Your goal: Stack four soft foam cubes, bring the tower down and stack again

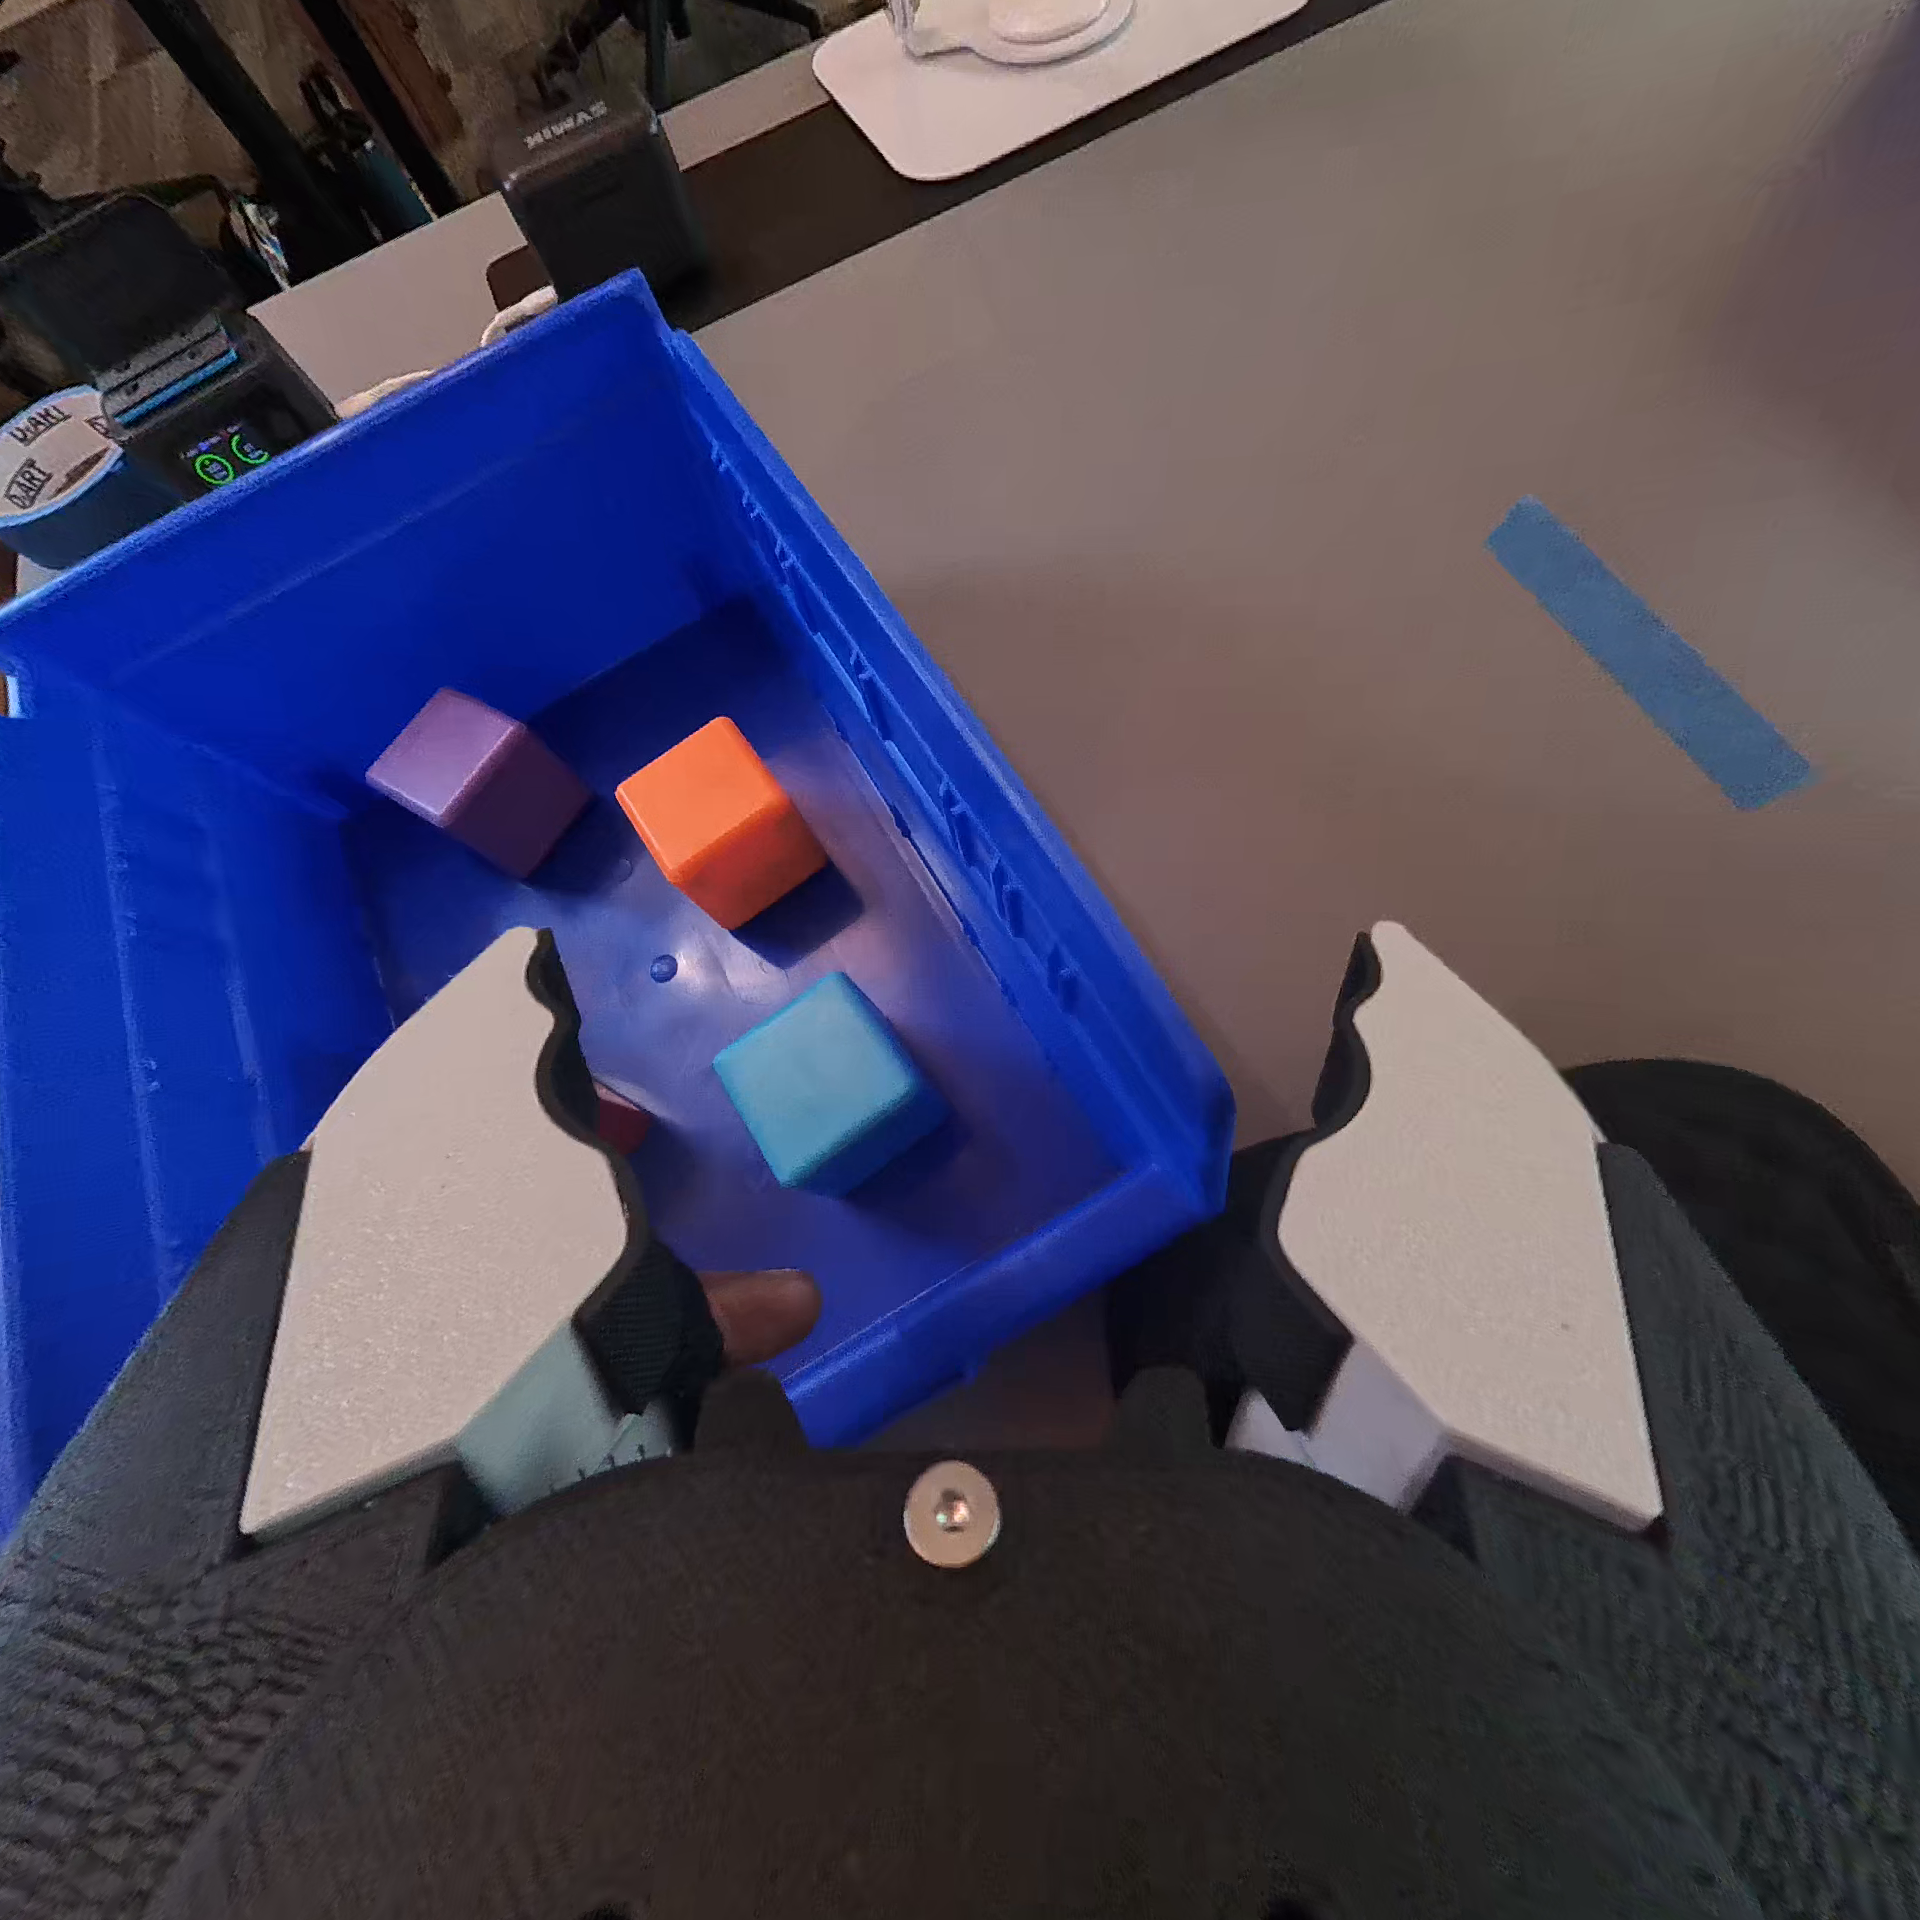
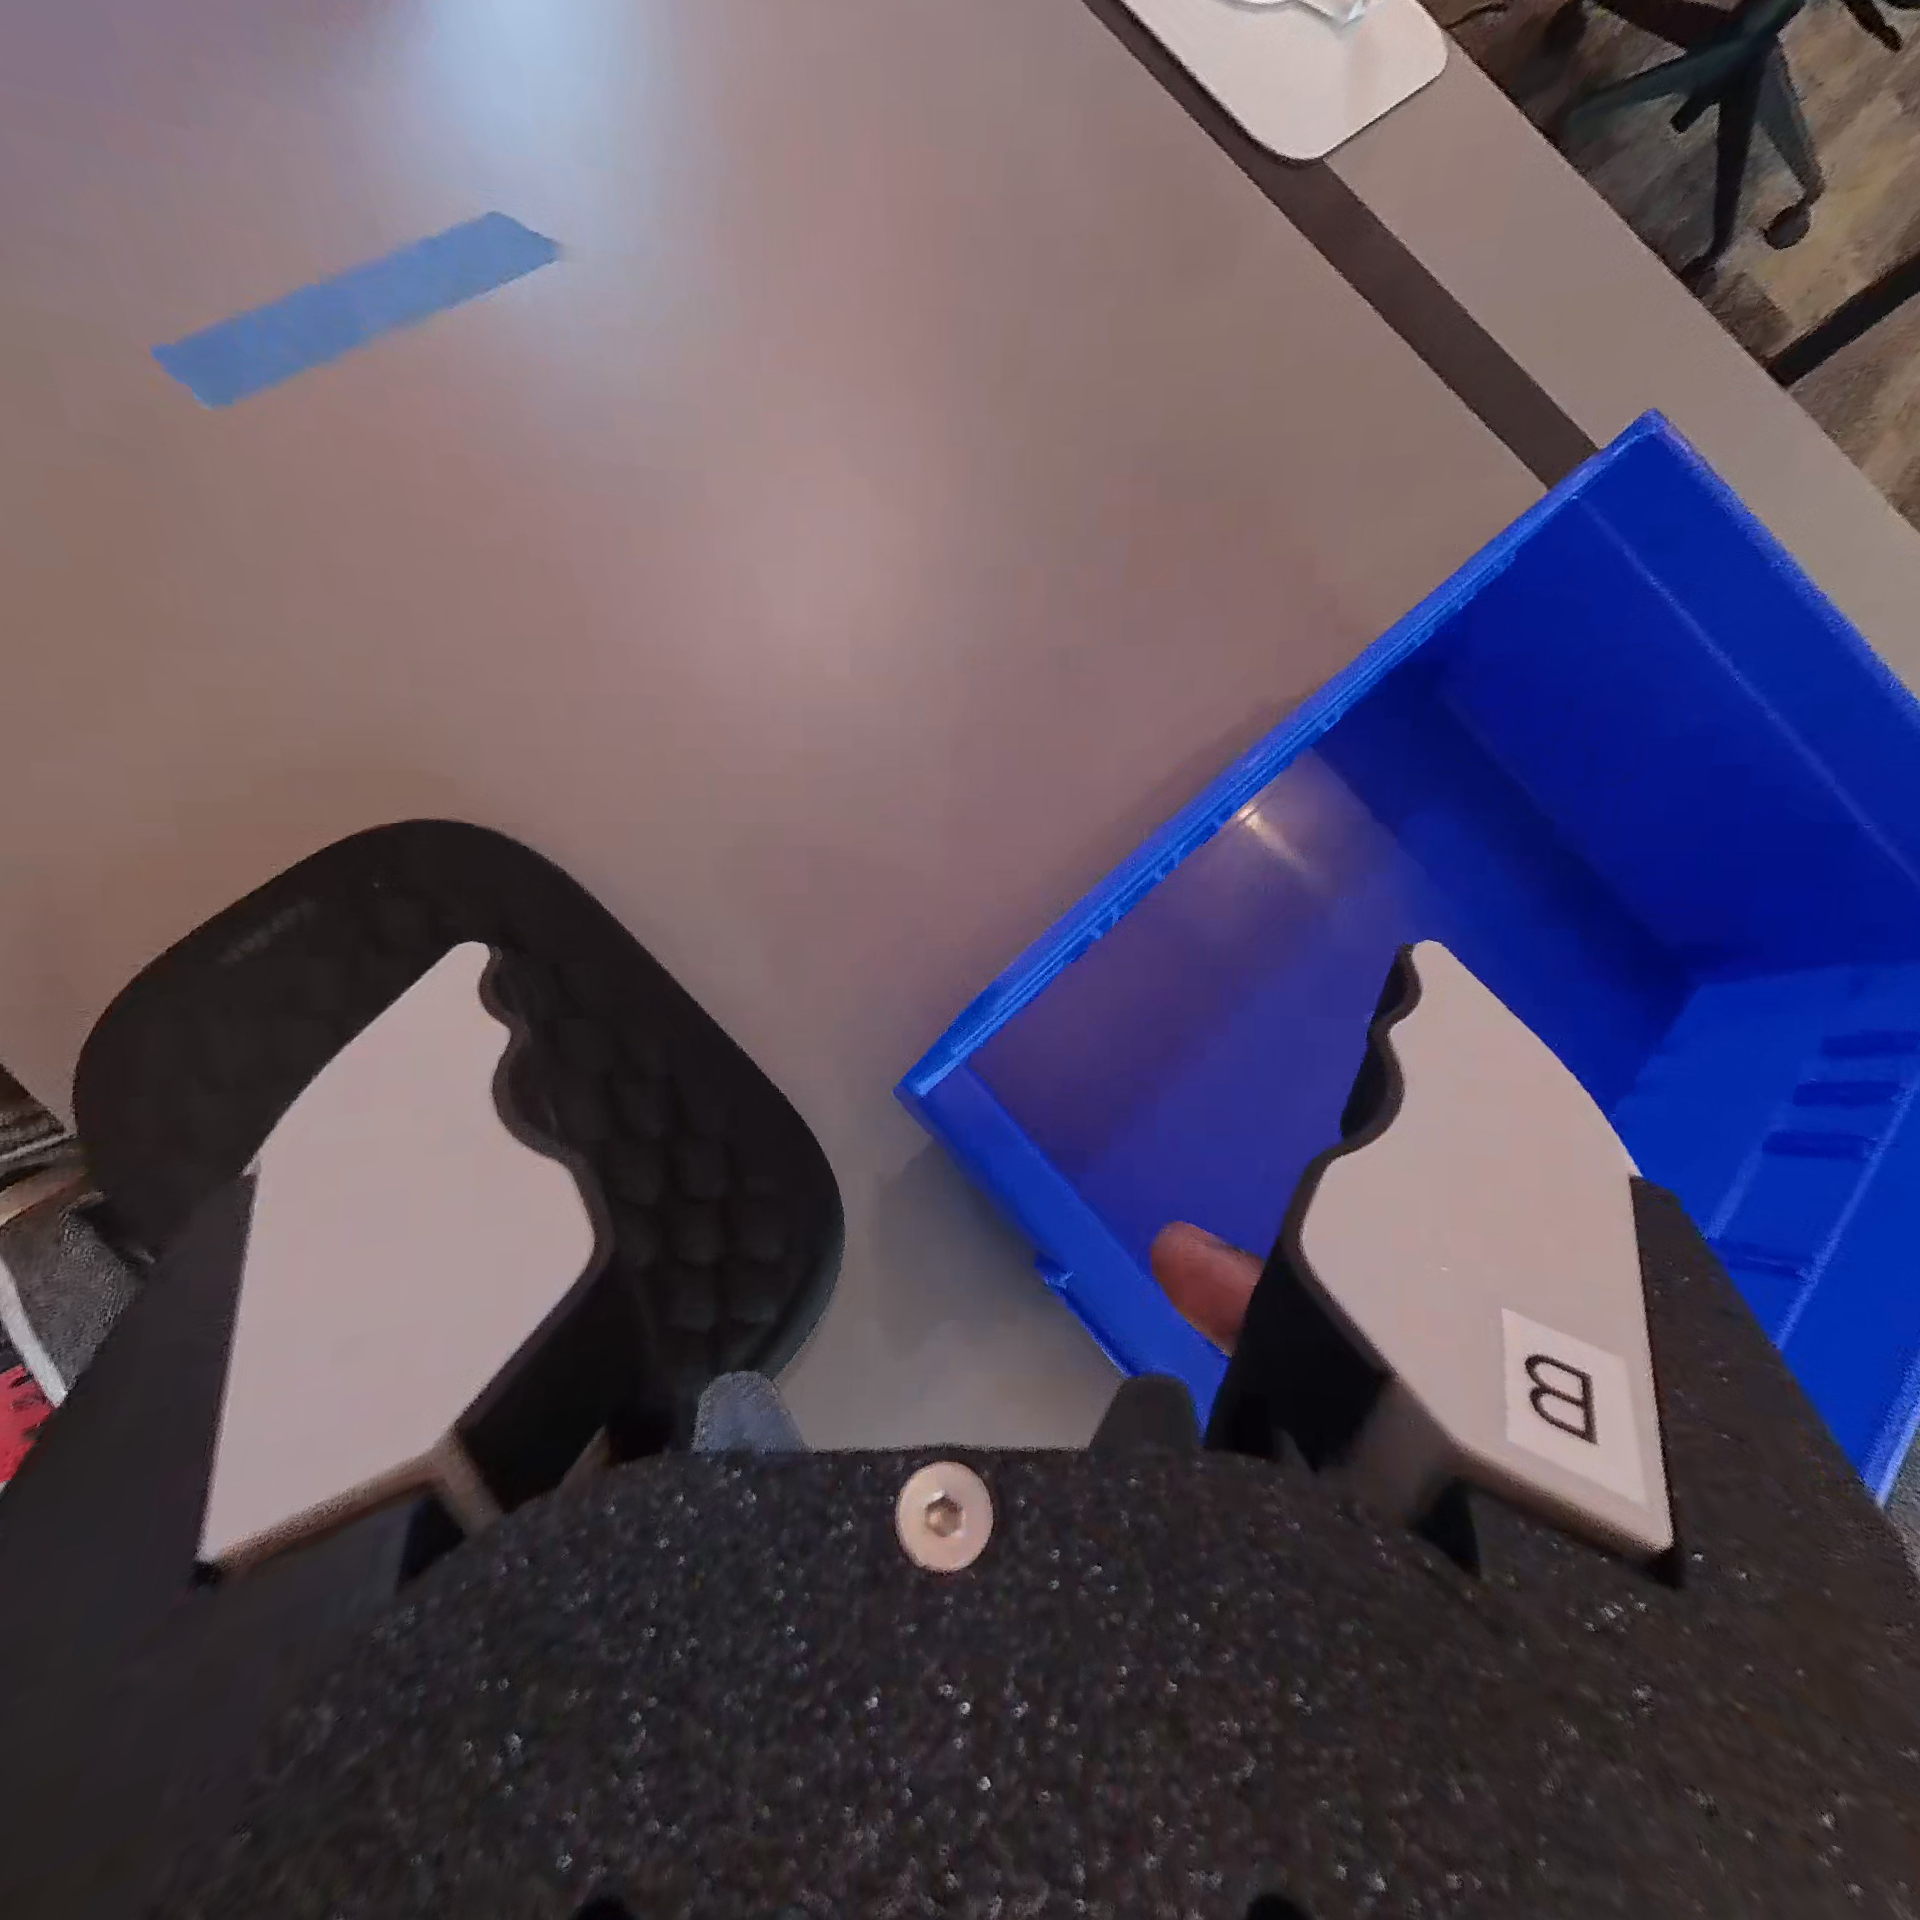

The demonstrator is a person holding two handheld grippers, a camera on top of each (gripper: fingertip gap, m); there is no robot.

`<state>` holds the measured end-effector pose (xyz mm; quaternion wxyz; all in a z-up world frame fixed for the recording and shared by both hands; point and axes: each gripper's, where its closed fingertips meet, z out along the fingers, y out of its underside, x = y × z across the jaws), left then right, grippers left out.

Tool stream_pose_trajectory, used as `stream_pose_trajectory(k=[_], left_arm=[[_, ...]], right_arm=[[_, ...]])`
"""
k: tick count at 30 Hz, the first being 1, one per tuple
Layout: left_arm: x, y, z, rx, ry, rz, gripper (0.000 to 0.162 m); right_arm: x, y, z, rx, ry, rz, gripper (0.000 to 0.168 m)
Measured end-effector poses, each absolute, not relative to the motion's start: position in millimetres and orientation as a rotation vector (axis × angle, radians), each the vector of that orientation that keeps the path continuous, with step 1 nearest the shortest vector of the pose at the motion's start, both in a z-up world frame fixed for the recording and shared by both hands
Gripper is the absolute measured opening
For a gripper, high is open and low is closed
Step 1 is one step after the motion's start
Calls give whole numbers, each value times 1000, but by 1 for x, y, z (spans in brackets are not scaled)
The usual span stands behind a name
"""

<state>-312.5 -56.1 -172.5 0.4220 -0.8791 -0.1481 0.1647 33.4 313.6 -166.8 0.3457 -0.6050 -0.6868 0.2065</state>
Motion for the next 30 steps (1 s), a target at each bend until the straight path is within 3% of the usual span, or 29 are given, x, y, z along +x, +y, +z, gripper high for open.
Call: stream_pose_trajectory(k=[5,16,20,22,30], left_arm=[[-320,-52,-172,-2201,-427,429,134],[-346,-71,-168,-2192,-623,484,115],[-348,-65,-146,-2131,-557,448,106],[-354,-68,-134,-2117,-528,461,93],[-370,-101,-193,-2489,-710,452,81]], right_arm=[[23,314,-166,-1621,-1703,519,149],[-6,306,-160,-1670,-1497,646,137],[-15,304,-156,-1642,-1490,678,133],[-16,304,-157,-1638,-1502,668,133],[-11,306,-164,-1645,-1506,621,132]])
